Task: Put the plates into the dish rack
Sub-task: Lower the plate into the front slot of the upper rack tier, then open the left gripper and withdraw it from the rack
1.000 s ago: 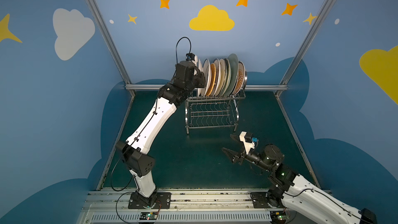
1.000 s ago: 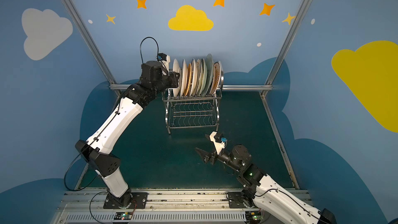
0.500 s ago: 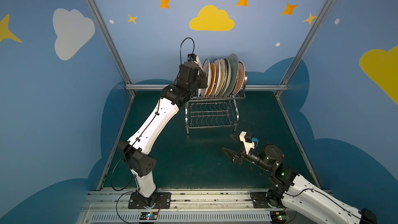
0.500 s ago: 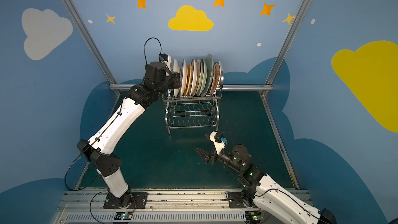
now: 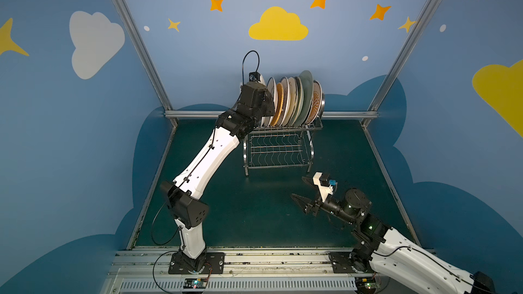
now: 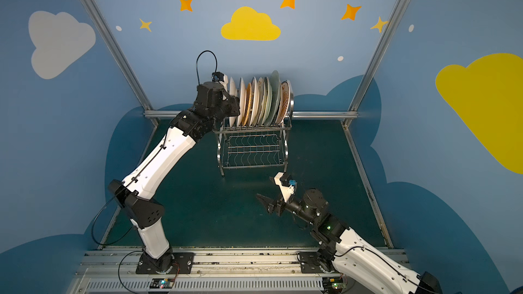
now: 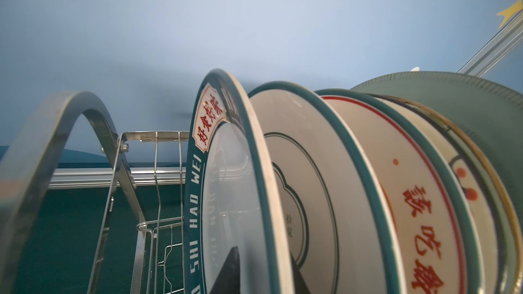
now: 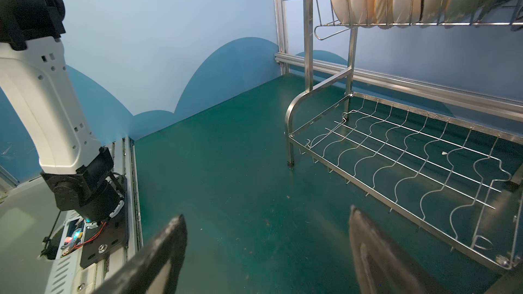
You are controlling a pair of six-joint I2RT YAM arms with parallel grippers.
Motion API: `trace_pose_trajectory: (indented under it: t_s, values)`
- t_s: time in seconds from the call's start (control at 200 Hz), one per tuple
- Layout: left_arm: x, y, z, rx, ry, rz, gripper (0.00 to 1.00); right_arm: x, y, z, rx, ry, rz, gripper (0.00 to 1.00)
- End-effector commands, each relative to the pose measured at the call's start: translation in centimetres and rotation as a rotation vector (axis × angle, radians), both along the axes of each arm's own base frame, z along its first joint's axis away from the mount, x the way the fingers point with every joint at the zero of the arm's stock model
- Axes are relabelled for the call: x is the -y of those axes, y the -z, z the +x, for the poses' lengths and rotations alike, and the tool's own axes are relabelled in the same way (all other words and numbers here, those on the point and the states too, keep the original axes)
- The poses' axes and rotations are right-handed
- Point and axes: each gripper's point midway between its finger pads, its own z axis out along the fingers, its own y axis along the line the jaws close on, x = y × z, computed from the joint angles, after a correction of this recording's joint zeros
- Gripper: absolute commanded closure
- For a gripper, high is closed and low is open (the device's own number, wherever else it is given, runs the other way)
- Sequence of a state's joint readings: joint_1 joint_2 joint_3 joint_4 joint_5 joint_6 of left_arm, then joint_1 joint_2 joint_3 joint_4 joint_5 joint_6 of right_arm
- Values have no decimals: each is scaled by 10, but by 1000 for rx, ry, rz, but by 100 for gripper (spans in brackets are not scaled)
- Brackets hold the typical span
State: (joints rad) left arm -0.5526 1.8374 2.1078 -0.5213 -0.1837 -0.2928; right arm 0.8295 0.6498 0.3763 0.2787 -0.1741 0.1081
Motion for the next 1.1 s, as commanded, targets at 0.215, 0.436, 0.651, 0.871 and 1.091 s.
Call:
trace_pose_trajectory:
  t_s: [0.215, 0.436, 0.651, 0.871, 1.091]
  values:
    - [-4, -20, -4, 25, -7, -21, 67, 0, -22, -2, 27, -3, 37, 12]
    - [-5, -47, -17, 61, 19, -63, 62, 0, -23, -3, 28, -5, 40, 12]
    - [-13, -67, -26, 97, 14, -77, 61, 0, -22, -2, 27, -5, 38, 12]
    - [-22, -91, -40, 136, 17, -102, 61, -1, -22, -3, 27, -9, 40, 12]
    - [-33, -119, -72, 175, 56, -176, 61, 0, -23, -4, 30, -9, 41, 12]
